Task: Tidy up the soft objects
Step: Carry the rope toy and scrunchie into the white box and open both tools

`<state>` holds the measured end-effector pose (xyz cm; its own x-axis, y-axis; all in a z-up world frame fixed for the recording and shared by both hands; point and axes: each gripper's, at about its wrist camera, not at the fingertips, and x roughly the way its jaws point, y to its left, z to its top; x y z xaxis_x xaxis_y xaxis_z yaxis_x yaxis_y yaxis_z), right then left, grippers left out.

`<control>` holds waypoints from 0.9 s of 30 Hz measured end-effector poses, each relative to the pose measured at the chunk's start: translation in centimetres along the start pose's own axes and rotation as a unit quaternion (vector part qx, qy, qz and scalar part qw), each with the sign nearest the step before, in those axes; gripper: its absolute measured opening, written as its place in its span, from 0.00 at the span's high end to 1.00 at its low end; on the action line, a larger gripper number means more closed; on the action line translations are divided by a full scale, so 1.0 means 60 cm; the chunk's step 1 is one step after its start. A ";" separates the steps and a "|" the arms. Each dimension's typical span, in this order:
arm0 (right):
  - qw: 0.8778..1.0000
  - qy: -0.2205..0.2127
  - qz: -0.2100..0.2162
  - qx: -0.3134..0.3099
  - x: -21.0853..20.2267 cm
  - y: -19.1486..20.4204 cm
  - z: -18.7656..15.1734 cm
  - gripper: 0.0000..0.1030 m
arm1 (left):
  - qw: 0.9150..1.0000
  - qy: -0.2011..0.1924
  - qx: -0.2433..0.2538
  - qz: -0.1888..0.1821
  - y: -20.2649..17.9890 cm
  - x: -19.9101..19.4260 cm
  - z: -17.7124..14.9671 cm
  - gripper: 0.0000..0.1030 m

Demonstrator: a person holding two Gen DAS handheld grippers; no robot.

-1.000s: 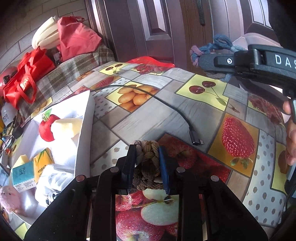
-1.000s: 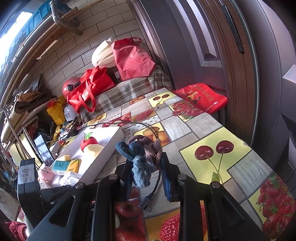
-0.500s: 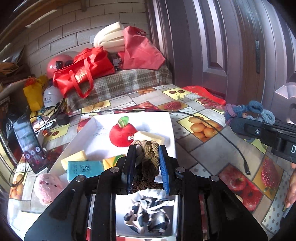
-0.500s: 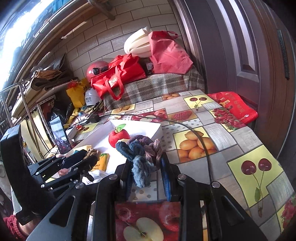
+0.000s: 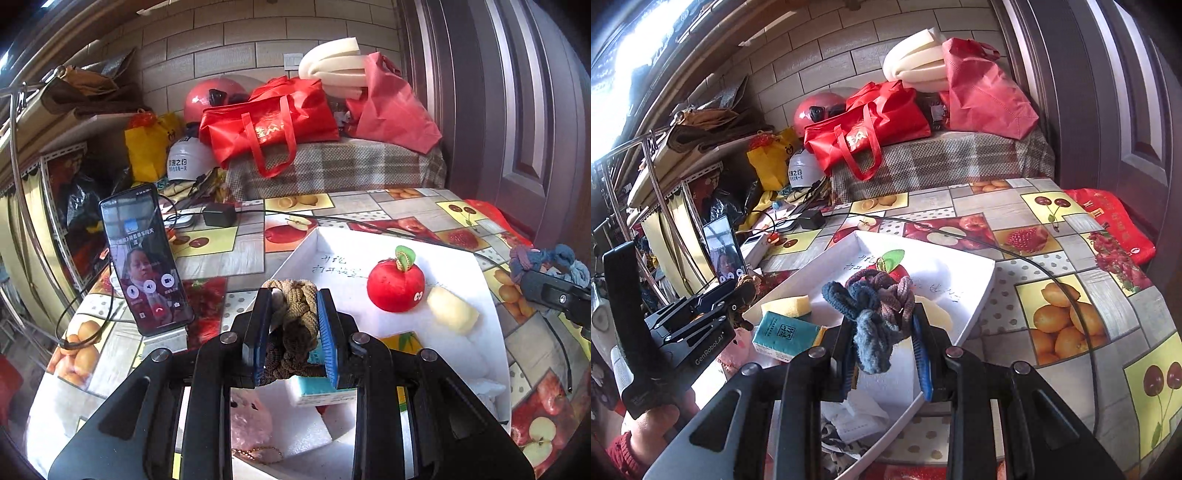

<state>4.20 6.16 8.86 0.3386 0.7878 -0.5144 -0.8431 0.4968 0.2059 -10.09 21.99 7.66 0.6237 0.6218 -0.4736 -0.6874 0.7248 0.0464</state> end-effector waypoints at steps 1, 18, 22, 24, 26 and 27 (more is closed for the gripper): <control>1.000 0.006 0.000 0.001 0.011 0.003 0.000 0.73 | 1.000 0.001 -0.003 0.002 0.005 0.001 -0.001 0.76; 1.000 -0.008 -0.016 -0.014 0.057 0.038 -0.006 0.00 | 0.999 -0.016 -0.047 -0.023 0.017 0.004 -0.010 0.00; 0.999 -0.014 -0.034 -0.012 0.052 0.036 -0.009 0.00 | 0.998 -0.010 -0.061 -0.006 0.029 0.008 -0.010 0.00; 0.999 -0.018 -0.034 -0.006 0.047 0.033 -0.008 0.00 | 0.998 -0.004 -0.064 -0.004 0.032 0.011 -0.011 0.00; 0.999 -0.025 -0.039 -0.001 0.037 0.032 -0.007 0.00 | 0.998 -0.003 -0.061 -0.002 0.031 0.010 -0.013 0.00; 0.999 -0.027 -0.043 0.001 0.032 0.032 -0.007 0.00 | 0.998 -0.003 -0.059 -0.001 0.031 0.009 -0.013 0.00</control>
<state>3.06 8.46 7.94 0.4315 0.7614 -0.4838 -0.8093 0.5637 0.1654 -11.32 23.42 6.78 0.6268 0.6222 -0.4690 -0.7251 0.6861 -0.0589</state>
